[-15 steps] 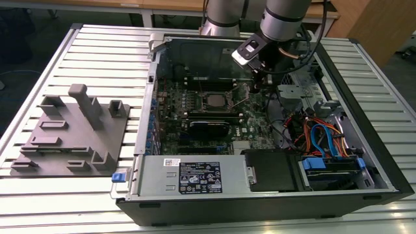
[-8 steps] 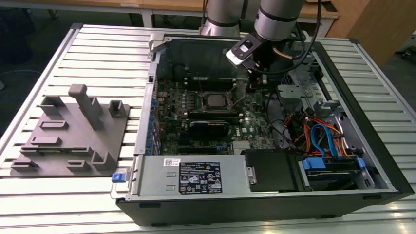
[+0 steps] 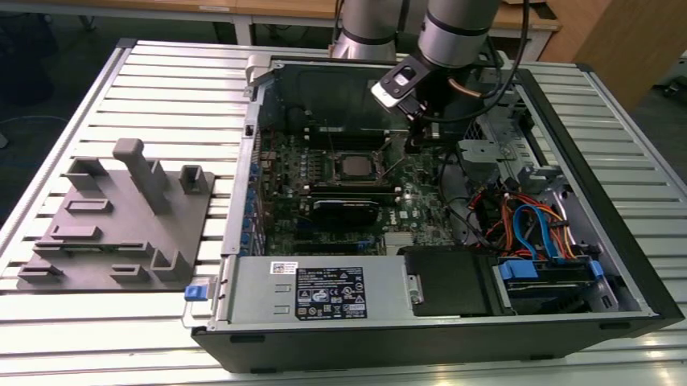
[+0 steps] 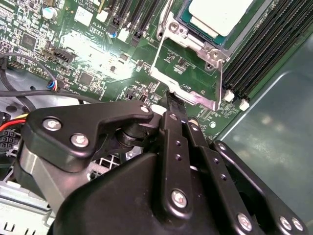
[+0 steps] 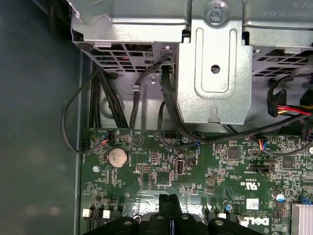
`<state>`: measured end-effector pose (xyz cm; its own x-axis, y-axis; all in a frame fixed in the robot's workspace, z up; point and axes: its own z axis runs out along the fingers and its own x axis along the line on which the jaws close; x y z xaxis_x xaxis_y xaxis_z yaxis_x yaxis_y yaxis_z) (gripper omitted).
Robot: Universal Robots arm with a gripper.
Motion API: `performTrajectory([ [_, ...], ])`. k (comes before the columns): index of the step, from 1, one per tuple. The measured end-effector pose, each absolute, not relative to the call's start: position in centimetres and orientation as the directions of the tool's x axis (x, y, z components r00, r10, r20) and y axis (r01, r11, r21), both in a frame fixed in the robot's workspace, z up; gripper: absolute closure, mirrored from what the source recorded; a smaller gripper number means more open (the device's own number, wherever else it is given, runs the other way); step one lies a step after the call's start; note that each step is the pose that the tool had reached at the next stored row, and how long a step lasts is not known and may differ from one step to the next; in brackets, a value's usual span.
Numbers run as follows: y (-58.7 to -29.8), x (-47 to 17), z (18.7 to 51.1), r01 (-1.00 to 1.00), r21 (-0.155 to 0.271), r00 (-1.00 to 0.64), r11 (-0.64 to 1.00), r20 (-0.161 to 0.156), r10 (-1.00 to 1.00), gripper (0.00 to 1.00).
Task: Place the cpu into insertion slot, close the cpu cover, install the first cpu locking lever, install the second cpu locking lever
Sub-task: 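Close the cpu cover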
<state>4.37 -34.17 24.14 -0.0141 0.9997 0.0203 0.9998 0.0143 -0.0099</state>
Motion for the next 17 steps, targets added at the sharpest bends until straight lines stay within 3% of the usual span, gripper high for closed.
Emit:
performTrajectory([
  [17, -34.17, 3.89, 24.13, 1.0, -0.01, -0.014, 0.014, 0.02, 1.0, 0.9],
])
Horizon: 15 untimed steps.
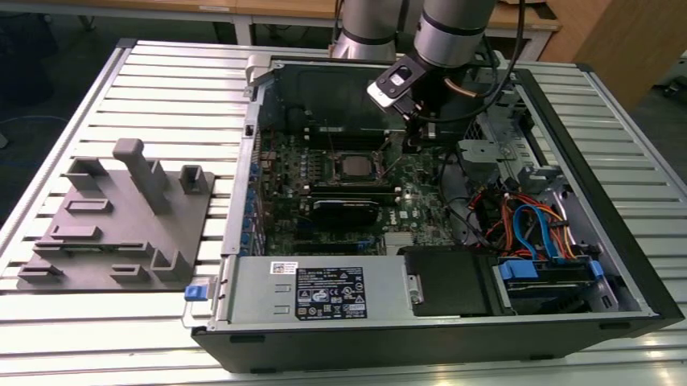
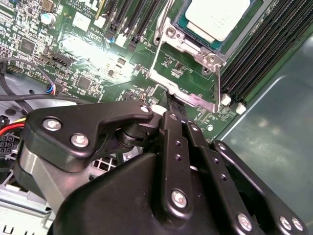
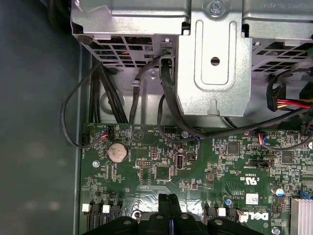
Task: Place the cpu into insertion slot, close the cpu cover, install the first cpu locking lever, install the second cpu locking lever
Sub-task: 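Close the cpu cover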
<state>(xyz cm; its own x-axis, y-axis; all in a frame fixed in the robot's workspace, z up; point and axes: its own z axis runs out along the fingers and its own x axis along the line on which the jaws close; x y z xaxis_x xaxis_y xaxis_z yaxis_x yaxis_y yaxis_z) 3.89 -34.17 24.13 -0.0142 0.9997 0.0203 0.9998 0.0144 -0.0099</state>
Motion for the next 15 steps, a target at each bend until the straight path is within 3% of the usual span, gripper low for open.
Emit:
performTrajectory([
  [15, -34.17, 3.64, 24.56, 1.0, -0.01, -0.014, 0.014, 0.022, 1.0, 0.9],
])
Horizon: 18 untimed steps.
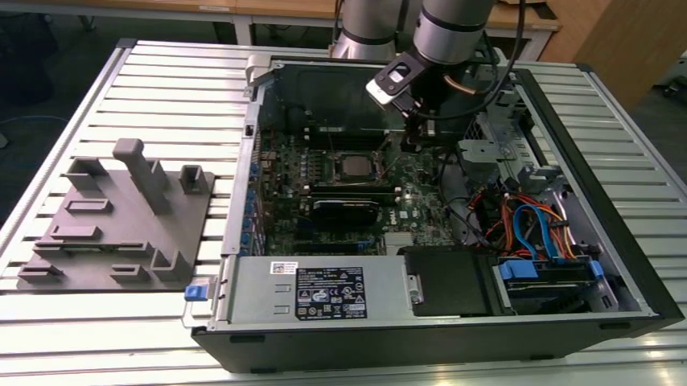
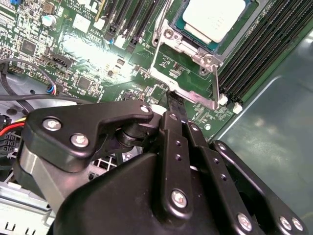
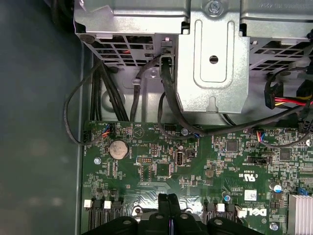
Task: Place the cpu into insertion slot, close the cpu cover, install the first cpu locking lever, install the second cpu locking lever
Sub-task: 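Close the cpu cover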
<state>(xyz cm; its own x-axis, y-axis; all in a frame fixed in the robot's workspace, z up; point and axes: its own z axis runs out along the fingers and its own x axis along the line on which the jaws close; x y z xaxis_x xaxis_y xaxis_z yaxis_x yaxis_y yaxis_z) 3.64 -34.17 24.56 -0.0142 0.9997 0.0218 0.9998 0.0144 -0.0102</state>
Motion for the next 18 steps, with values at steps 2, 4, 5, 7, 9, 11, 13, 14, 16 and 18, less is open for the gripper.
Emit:
performTrajectory([
  [2, -34.17, 3.53, 24.56, 1.0, -0.01, -0.014, 0.014, 0.022, 1.0, 0.9],
  [4, -34.18, 3.42, 24.56, 1.0, -0.01, -0.014, 0.015, 0.022, 1.0, 0.9],
  [5, -34.18, 3.35, 24.56, 1.0, -0.01, -0.014, 0.014, 0.022, 1.0, 0.9],
  [7, -34.17, 3.26, 24.56, 1.0, -0.01, -0.014, 0.014, 0.022, 1.0, 0.9],
  [9, -34.17, 3.22, 24.56, 1.0, -0.01, -0.014, 0.014, 0.022, 1.0, 0.9],
  [11, -34.17, 3.18, 24.56, 1.0, -0.01, -0.014, 0.014, 0.022, 1.0, 0.9],
  [13, -34.17, 3.14, 24.56, 1.0, -0.01, -0.014, 0.014, 0.022, 1.0, 0.9],
  [14, -34.17, 3.12, 24.56, 1.0, -0.01, -0.014, 0.014, 0.022, 1.0, 0.9],
  [16, -34.17, 3.08, 24.56, 1.0, -0.01, -0.014, 0.014, 0.022, 1.0, 0.9],
  [18, -34.17, 3.05, 24.56, 1.0, -0.01, -0.014, 0.015, 0.022, 1.0, 0.9],
])
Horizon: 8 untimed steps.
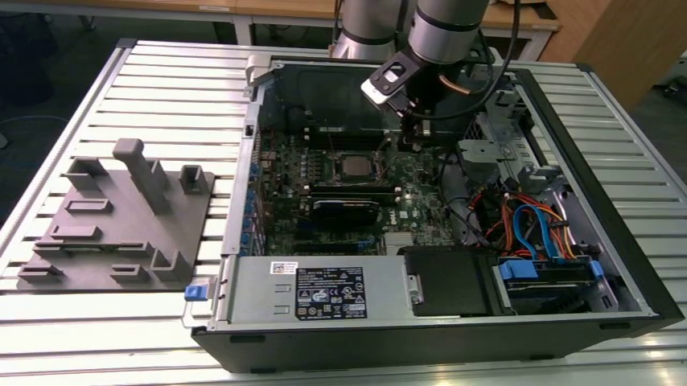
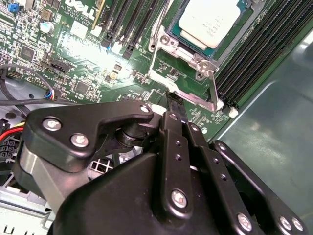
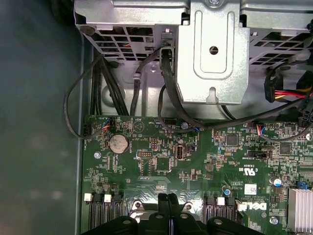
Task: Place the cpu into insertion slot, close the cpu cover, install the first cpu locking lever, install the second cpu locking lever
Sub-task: 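Close the cpu cover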
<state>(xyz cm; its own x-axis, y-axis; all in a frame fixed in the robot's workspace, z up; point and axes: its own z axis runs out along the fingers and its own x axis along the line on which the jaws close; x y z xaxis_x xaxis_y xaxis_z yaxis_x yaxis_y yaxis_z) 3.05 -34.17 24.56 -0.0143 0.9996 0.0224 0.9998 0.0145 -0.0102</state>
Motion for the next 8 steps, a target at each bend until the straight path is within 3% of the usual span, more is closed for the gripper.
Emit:
performTrajectory([
  [8, -34.17, 2.99, 24.56, 1.0, -0.01, -0.014, 0.014, 0.022, 1.0, 0.9],
])
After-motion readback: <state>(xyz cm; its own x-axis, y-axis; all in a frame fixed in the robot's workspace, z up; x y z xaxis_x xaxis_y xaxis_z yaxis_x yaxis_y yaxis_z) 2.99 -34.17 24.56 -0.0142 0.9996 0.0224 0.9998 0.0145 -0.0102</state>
